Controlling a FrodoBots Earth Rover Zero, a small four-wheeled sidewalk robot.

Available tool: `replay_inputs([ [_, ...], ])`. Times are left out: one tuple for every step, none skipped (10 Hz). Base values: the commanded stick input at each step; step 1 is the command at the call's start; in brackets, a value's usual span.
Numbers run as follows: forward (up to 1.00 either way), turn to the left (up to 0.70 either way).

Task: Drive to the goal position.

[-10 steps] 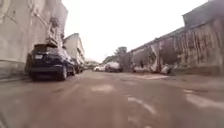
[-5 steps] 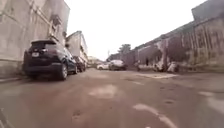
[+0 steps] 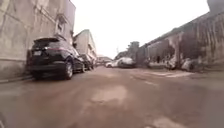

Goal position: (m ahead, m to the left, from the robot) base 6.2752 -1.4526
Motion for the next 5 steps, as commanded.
replay_inputs([
  [1.00,0.12],
  [1.00,0.12],
  [1.00,0.12],
  [1.00,0.12],
  [1.00,0.12],
])
